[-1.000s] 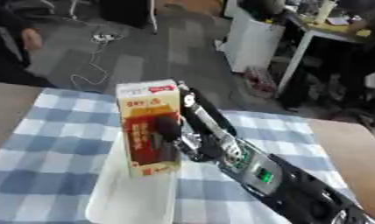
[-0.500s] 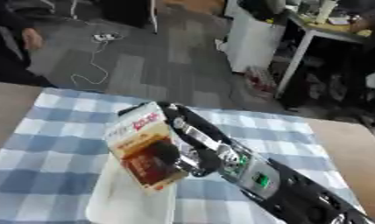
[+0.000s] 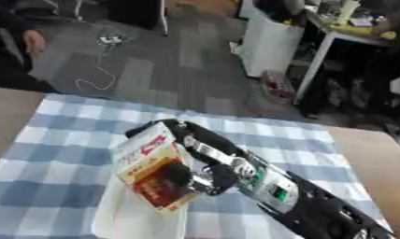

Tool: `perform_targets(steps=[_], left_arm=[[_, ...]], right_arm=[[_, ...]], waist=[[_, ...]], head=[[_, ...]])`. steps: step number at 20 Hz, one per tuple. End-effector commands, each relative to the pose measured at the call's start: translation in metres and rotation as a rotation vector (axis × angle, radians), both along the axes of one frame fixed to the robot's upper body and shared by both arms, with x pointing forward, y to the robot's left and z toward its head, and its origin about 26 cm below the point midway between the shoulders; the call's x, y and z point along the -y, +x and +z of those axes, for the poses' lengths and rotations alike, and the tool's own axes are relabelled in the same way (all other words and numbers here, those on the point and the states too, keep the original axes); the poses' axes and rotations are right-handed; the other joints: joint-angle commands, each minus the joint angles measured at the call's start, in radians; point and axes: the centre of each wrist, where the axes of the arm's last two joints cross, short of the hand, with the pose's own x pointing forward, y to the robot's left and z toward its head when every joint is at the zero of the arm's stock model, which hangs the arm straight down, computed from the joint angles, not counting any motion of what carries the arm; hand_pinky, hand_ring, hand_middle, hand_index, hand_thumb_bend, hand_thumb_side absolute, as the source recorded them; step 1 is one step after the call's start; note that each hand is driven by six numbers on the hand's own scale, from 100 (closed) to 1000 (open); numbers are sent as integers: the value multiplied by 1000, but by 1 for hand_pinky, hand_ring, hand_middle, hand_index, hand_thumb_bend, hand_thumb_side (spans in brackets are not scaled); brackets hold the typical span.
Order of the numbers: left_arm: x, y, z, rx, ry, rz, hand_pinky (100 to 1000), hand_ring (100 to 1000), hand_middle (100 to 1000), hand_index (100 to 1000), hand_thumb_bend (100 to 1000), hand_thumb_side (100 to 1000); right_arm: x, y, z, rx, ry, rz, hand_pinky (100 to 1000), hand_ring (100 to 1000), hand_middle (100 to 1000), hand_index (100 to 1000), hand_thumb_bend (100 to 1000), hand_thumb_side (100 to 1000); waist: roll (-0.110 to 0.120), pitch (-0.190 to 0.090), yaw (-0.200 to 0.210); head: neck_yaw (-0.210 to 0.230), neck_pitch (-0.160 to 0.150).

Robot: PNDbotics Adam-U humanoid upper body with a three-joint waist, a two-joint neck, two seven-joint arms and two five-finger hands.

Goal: Pick up objects on the table and place them in the box.

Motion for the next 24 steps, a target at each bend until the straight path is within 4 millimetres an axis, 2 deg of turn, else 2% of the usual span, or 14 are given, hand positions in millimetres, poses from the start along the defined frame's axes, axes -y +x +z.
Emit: perform_targets(steps=[1,3,4,5,7,9,12,14,17,24], left_arm=[[0,-3,7,29,12,3,418,465,638,763,157,912],[0,-3,8,31,12,2,419,465,638,763,157,911],[0,-3,8,33,12,2,419,465,639,764,157,911],[0,-3,9,35,10,3,421,466,639,763,158,911],[1,-3,11,40,7,9,421,466,639,763,158,910],[0,-4,13,47,8,20,422,467,639,763,158,911],[2,-4,16,53,12,30,422,467,639,763,158,910],[2,-4,17,56,13,34,422,466,638,763,158,910],[2,-4,18,54,18,33,421,466,639,763,158,909],[2,-4,16,48,30,35,420,465,638,763,156,909]], right_arm=[[6,1,7,19,5,-18,707,640,760,952,217,1000],[9,2,10,28,2,-30,714,647,765,954,229,1000],[11,3,12,35,-1,-40,716,649,767,955,101,1000],[14,5,15,42,-6,-56,720,653,771,959,239,1000],[21,9,20,47,-15,-94,742,667,778,969,267,1000],[29,15,23,52,-28,-142,804,699,794,985,319,1000],[40,23,23,58,-97,-237,850,707,811,1000,332,1000],[43,25,23,69,-127,-284,855,672,779,986,349,1000],[43,25,19,80,-106,-327,872,716,789,976,360,1000],[39,24,11,77,-76,-336,855,707,783,987,347,1000]], waist=[[12,-8,-2],[12,-8,-1],[11,-8,1],[10,-8,3],[7,-8,8],[3,-8,12],[-6,-8,19],[-9,-7,20],[-12,-6,22],[-8,-5,18]], head=[[4,-15],[4,-15],[3,-16],[2,-16],[-3,-17],[-8,-19],[-13,-23],[-12,-26],[-9,-26],[-5,-25]])
